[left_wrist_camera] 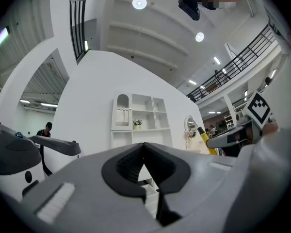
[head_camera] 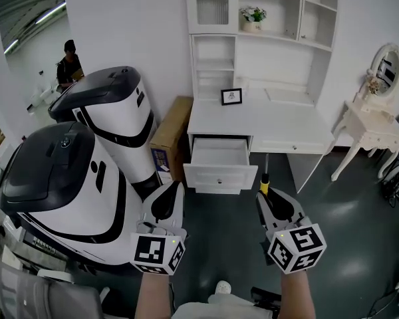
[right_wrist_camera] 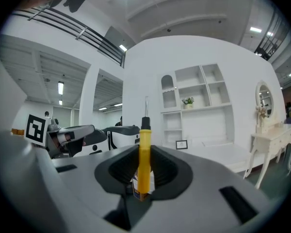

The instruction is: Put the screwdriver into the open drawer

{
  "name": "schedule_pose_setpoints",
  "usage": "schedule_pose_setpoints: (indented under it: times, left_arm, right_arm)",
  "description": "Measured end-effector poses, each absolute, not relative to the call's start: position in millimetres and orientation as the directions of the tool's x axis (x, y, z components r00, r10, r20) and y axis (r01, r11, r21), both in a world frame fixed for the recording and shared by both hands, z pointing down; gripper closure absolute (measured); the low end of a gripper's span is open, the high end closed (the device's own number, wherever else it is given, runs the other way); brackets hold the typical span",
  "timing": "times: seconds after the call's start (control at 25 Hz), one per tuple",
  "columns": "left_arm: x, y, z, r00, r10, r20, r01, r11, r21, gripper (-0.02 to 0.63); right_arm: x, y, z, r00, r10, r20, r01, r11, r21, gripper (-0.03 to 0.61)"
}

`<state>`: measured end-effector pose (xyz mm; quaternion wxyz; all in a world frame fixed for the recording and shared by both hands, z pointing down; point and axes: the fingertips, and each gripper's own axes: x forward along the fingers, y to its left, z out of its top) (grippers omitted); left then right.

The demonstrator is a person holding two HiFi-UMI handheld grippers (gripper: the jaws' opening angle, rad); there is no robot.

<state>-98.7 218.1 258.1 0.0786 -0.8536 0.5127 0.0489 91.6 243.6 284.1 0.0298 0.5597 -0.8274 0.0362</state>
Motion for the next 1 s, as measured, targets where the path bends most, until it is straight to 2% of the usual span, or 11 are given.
schedule_pose_setpoints:
  times: [0.32, 1.0]
  left_arm:
    - [-73.9, 186.7, 260.7, 0.469, -0.868, -0.163, -0.883, -0.46, -0.093, 0.604]
    - [-69.0, 96.6, 268.8, 0.471, -0.869, -0.15, -0.882, -0.464, -0.081, 0.604]
  right_arm:
    - [118.7, 204.9, 283.3, -0.379, -0.922, 0.078, -0.926, 0.377, -0.037, 0.5]
    - [119.7, 118.7, 291.9, -0.388, -0.917, 0.095, -0.922, 0.387, -0.031, 0.5]
